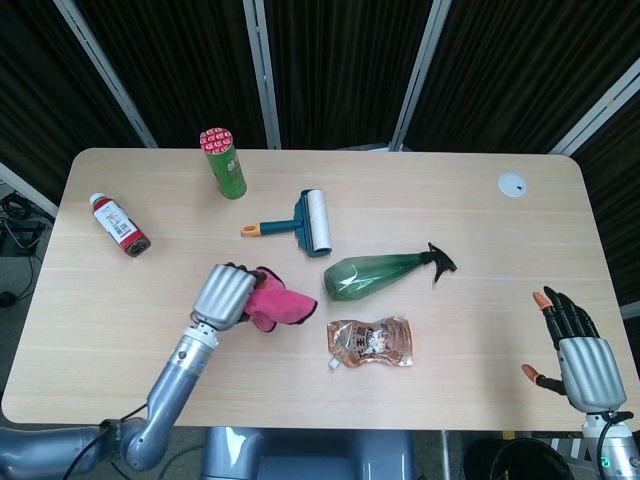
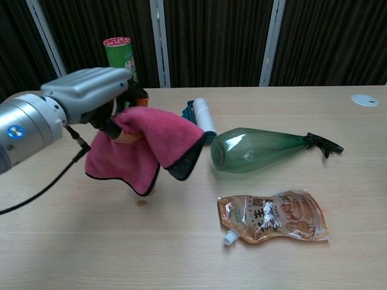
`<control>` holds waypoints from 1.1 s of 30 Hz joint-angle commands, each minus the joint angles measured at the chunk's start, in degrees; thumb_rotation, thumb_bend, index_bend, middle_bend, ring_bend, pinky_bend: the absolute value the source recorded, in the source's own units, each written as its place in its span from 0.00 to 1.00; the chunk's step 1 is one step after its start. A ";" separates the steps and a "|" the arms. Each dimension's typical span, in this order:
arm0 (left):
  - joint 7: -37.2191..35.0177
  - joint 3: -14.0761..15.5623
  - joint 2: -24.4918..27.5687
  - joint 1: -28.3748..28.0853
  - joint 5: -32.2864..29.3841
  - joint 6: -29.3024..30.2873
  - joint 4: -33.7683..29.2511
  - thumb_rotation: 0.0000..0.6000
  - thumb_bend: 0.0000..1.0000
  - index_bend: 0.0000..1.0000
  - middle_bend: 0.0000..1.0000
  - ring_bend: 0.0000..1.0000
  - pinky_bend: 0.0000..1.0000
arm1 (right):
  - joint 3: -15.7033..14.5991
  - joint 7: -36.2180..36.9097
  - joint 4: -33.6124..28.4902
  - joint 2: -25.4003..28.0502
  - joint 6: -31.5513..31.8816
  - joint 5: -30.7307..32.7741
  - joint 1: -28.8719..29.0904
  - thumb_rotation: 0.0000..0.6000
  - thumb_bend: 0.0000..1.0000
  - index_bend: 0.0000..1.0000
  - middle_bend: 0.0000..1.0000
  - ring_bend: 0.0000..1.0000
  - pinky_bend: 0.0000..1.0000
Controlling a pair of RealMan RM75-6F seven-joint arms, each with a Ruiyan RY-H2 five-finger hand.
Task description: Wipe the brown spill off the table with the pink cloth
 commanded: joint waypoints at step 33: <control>-1.00 7.39 -3.62 0.00 -2.73 -3.76 27.62 1.00 0.55 0.88 0.62 0.57 0.56 | -0.32 0.52 -1.18 0.47 -0.07 0.07 -0.39 1.00 0.07 0.00 0.00 0.00 0.13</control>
